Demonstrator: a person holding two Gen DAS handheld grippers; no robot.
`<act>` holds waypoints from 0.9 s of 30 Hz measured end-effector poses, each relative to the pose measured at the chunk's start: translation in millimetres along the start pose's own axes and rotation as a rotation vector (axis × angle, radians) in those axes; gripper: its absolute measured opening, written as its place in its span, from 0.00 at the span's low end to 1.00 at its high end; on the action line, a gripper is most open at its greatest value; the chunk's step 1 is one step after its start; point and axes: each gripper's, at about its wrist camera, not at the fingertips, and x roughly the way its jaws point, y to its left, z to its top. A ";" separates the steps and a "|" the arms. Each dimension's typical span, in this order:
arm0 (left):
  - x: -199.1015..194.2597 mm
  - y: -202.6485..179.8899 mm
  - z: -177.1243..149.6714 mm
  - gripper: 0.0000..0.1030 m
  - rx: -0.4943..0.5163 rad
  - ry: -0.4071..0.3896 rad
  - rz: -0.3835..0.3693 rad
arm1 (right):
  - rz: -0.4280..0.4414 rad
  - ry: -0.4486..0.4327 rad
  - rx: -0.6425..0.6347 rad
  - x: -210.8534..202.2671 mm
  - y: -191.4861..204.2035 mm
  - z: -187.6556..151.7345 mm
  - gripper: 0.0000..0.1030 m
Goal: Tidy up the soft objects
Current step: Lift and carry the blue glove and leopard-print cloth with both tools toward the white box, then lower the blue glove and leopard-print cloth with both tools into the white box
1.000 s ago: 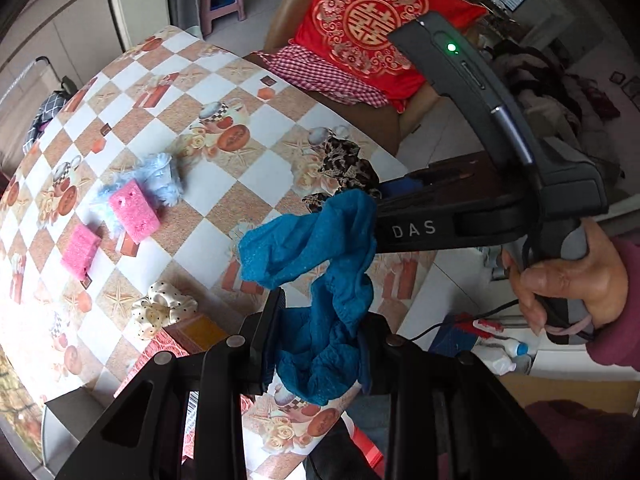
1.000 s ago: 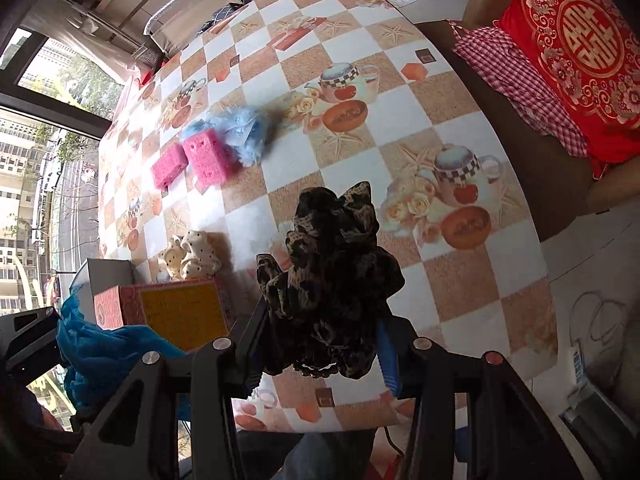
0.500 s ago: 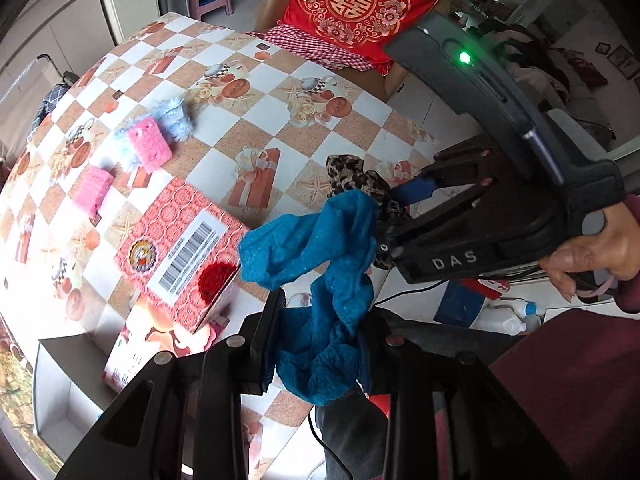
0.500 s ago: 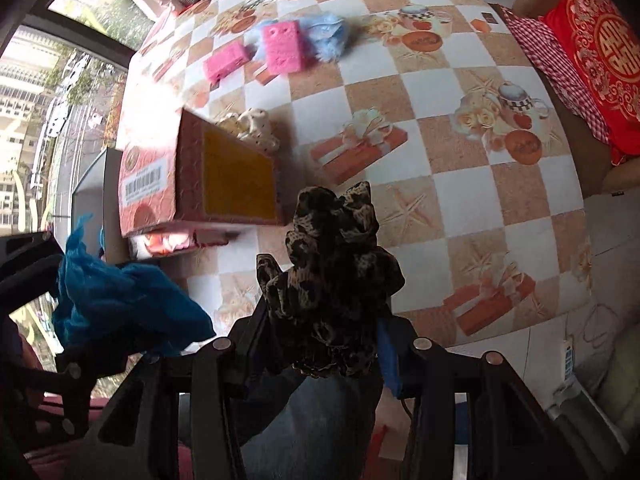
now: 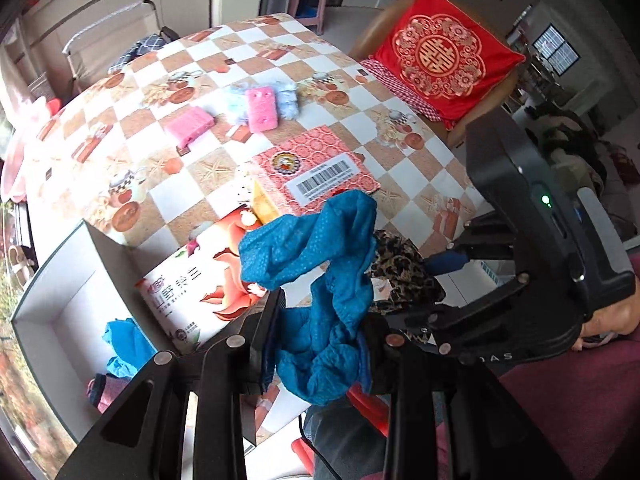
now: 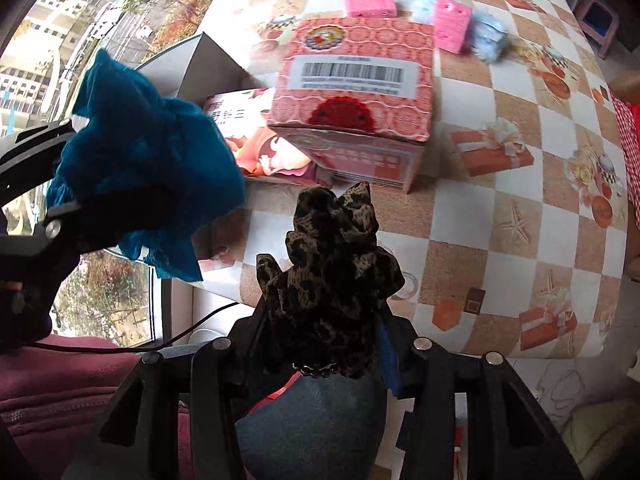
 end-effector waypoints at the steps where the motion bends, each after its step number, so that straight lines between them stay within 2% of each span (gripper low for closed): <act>1: -2.6 5.8 -2.5 0.33 -0.022 -0.008 0.003 | -0.001 0.005 -0.020 0.2 5.5 2.4 0.46; 15: -31.2 84.0 -45.0 0.33 -0.307 -0.117 0.085 | -0.027 0.015 -0.243 -6.9 76.8 44.0 0.46; 27: -44.0 134.5 -94.9 0.33 -0.498 -0.135 0.173 | -0.004 -0.003 -0.318 -9.0 118.1 78.8 0.46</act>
